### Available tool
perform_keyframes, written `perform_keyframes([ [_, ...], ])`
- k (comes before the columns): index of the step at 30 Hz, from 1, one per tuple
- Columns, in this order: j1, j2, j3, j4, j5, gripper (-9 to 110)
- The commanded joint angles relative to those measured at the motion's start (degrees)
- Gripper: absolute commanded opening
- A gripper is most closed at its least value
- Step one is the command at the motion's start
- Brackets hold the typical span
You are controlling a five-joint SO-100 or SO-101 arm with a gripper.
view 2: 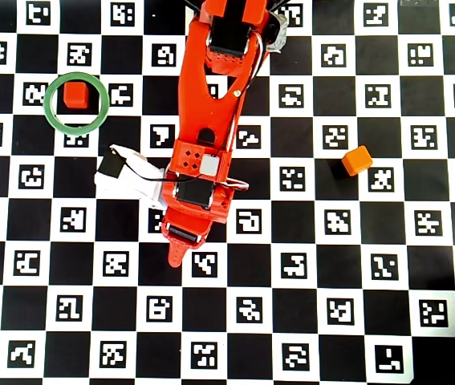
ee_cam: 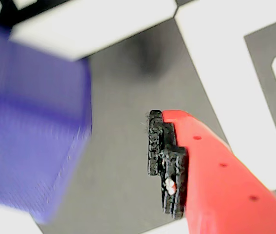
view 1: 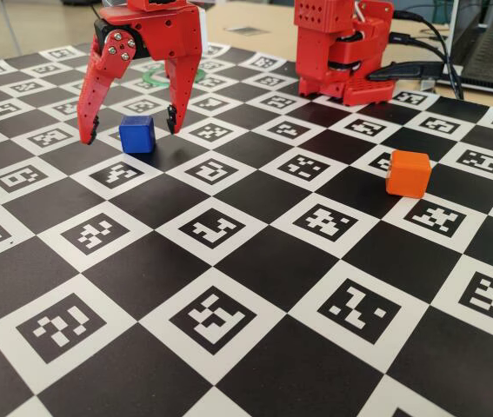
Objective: Grab the red cube then put it in the green circle then put the blue cube on top and finally the orange cube on top
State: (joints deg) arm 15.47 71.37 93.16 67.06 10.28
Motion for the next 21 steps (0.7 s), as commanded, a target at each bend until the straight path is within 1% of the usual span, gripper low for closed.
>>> perform_keyframes([
  [1, 1.05, 1.67, -4.92, -0.97, 1.67, 46],
  [21, 0.97, 0.62, -6.77, -1.05, 9.76, 46],
])
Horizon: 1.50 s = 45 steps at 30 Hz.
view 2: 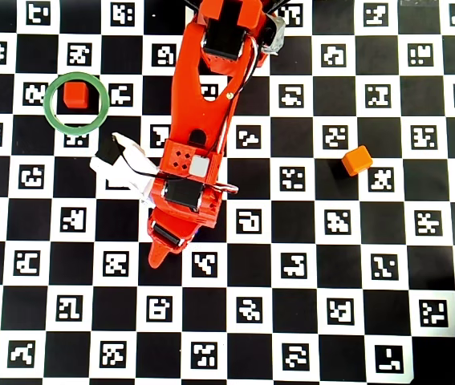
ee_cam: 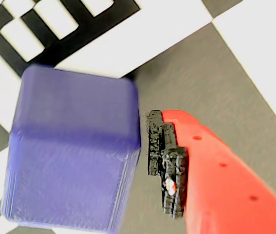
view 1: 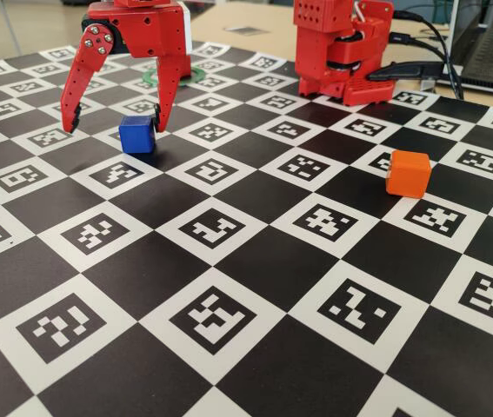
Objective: Grab the red cube then put it in the green circle then put the blue cube on top and finally the orange cube on top
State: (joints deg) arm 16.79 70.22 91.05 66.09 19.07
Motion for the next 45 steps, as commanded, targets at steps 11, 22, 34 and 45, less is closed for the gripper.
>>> perform_keyframes([
  [11, -0.62, 1.85, -5.01, -0.26, 3.87, 46],
  [22, -1.41, 1.67, -5.27, -1.05, 5.45, 46],
  [34, -1.76, 1.58, -5.19, -1.76, 6.24, 44],
  [45, -0.88, 1.67, -4.92, -2.02, 5.62, 8],
])
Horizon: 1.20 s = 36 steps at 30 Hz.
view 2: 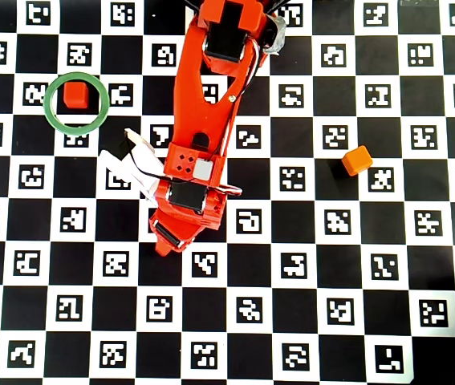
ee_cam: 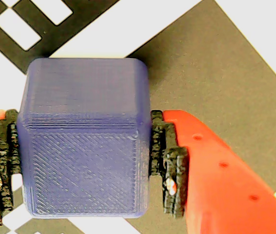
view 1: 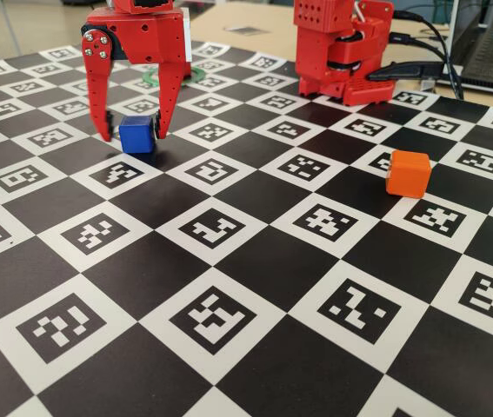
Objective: Grab the red cube then put it in the green circle then put the blue cube on top and finally the orange cube on top
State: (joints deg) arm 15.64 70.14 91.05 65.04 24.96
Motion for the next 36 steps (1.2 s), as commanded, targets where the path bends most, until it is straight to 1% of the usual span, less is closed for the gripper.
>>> perform_keyframes([
  [1, 0.35, 1.85, -4.92, -0.97, -0.44, 7],
  [9, 0.97, 4.13, -5.45, 0.44, -2.29, 7],
  [16, 2.72, 12.3, -5.36, 5.01, -9.76, 7],
  [23, 7.56, 18.54, -8.17, 13.36, -25.93, 7],
  [28, 13.97, 20.39, -11.78, 19.07, -38.76, 7],
  [36, 24.17, 23.91, -10.9, 24.08, -55.55, 7],
])
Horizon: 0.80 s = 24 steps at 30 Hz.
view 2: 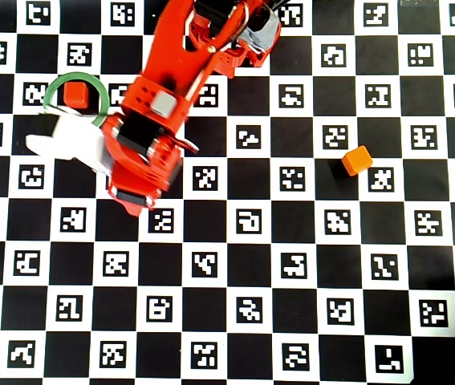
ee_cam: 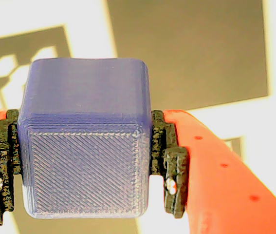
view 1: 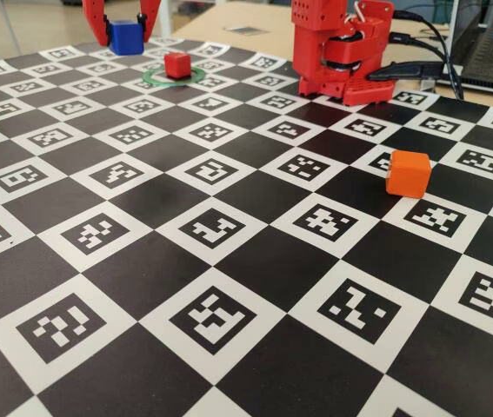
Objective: Grab the red cube then put it in the green circle then put the blue cube on top and finally the orange cube on top
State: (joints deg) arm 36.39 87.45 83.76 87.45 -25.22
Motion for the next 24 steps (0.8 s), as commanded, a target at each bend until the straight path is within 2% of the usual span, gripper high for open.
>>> perform_keyframes([
  [1, 4.66, 7.03, -3.6, 2.2, -7.38, 7],
  [12, 16.08, 6.86, -6.86, 5.45, -25.75, 8],
  [24, 27.16, 8.88, -4.66, 7.38, -40.78, 8],
])
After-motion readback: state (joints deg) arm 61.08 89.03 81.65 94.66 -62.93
